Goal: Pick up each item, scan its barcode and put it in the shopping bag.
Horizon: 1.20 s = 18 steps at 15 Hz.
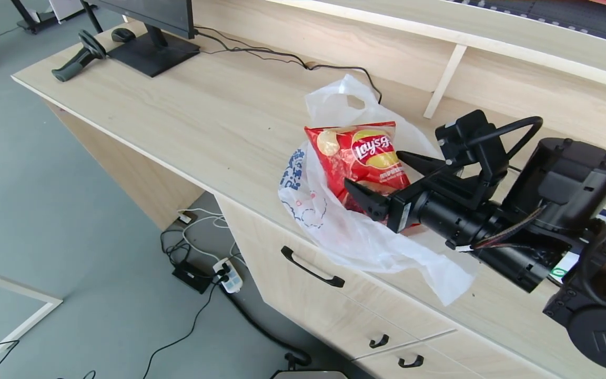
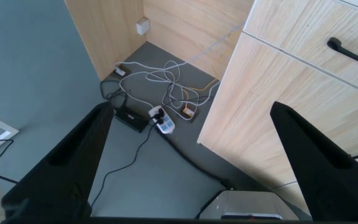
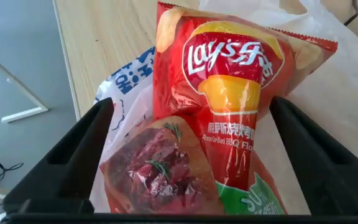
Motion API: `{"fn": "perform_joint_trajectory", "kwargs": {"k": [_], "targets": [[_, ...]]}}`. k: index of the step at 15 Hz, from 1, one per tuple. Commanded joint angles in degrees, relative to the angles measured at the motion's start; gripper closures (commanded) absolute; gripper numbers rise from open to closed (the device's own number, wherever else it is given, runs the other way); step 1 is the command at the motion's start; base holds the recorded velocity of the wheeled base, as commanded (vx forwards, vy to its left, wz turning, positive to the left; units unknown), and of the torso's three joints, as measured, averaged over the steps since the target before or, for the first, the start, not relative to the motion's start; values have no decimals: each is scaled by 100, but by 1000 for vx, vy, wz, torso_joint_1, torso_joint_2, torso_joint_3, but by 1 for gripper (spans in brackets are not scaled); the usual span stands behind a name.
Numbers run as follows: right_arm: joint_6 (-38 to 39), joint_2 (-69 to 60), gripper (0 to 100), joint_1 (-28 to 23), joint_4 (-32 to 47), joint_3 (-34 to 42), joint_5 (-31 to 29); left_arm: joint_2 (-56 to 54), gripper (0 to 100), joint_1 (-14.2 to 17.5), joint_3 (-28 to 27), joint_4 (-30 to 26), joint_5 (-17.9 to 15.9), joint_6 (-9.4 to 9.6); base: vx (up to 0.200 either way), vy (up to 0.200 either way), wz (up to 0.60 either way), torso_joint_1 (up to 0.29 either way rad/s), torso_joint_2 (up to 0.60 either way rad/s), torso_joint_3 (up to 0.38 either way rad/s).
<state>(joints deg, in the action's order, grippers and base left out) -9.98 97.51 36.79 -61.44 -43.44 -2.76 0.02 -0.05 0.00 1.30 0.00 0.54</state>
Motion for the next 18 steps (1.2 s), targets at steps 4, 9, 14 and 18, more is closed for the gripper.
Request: {"fn": "perform_joint_trajectory", "kwargs": {"k": [4,9,14,18], "targets": [[-4,-57,0,337,-1204,221,-23,6,0,-4,0,1,0,-1,0,0,0,0,0,0],[251,-101,0,584,-1230,283,117,6,0,-4,0,1,0,-1,0,0,0,0,0,0],[269,-110,0,478,-1239,239,267,6,0,-4,0,1,0,-1,0,0,-480,1,0,3],[269,-92,0,373,-1239,239,319,6,0,-4,0,1,0,52,0,0,-600,5,5,4]]}}
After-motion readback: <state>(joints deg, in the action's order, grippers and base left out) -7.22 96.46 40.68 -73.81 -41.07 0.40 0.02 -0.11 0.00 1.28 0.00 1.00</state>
